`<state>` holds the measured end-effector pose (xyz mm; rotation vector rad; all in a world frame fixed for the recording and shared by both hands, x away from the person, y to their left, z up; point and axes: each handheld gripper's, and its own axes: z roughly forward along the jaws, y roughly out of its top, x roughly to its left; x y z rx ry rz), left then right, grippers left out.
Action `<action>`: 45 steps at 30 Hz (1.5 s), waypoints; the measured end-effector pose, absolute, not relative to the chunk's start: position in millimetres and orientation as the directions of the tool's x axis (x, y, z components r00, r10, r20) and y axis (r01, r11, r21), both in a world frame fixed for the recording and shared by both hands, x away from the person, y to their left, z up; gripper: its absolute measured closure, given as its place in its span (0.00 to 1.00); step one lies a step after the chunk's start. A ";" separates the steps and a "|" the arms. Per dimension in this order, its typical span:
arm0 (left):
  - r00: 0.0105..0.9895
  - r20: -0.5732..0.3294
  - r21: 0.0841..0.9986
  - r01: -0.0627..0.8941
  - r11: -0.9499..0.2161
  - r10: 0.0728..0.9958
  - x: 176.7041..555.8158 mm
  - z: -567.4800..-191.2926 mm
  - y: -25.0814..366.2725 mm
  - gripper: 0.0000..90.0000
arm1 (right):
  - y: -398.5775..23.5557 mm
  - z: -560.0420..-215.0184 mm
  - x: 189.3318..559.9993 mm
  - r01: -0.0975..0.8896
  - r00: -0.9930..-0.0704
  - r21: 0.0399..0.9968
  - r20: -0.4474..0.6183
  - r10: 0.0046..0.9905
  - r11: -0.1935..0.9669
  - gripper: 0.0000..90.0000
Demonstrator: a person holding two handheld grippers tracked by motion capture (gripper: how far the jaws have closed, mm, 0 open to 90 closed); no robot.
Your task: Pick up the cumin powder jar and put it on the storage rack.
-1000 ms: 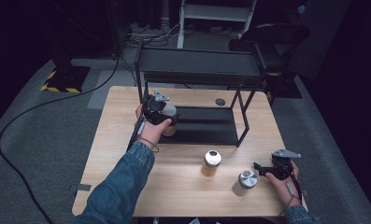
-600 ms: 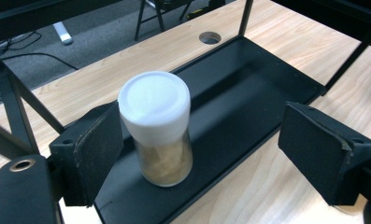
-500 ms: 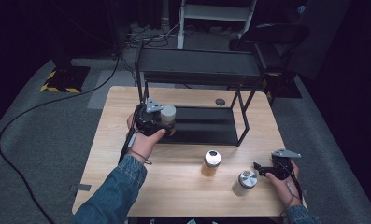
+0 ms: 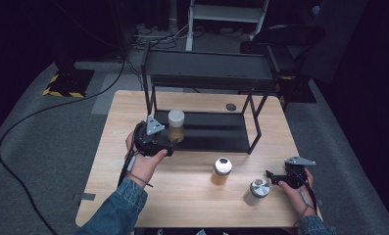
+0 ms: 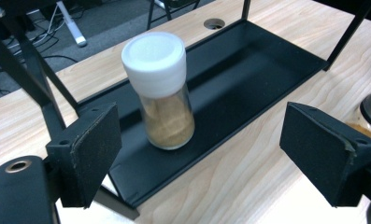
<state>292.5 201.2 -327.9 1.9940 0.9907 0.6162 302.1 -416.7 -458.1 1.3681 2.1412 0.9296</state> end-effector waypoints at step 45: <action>0.527 0.051 0.781 0.508 -0.363 0.848 258.8 -425.0 237.7 0.15 | -416.5 -458.1 302.1 0.618 -0.419 0.731 -0.004 0.908 0.288 0.04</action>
